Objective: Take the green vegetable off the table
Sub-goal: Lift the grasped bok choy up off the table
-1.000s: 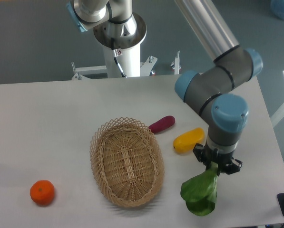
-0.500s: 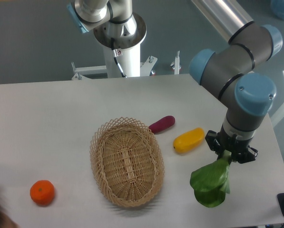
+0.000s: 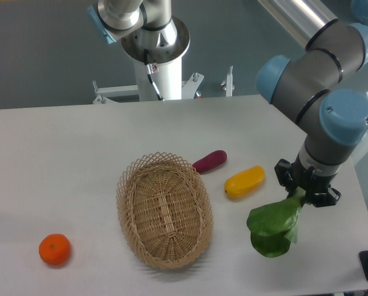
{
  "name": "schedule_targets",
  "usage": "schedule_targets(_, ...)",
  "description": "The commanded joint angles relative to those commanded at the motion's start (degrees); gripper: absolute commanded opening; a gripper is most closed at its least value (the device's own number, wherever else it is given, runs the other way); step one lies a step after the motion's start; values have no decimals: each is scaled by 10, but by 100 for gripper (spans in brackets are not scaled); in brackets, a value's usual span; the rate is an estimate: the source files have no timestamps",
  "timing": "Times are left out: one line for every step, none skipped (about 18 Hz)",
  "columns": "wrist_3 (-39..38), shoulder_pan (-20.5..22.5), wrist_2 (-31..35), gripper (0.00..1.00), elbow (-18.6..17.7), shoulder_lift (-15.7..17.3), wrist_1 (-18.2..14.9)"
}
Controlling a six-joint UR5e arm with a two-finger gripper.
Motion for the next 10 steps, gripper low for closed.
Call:
schedule_targets(0, 0, 2, 9, -1, 0, 0)
schedule_targets(0, 0, 3, 9, -2, -1, 1)
schedule_targets(0, 0, 3, 9, -2, -1, 1)
schedule_targets(0, 0, 3, 9, -2, -1, 1)
schedule_targets(0, 0, 4, 9, -3, -1, 0)
schedule_targets(0, 0, 4, 9, -3, -1, 1)
schedule_targets(0, 0, 4, 9, -3, -1, 1)
schedule_targets(0, 0, 8, 9, -4, -1, 1)
schedule_targets(1, -1, 13, 9, -4, -1, 0)
schedule_targets(3, -1, 14, 9, -4, -1, 0)
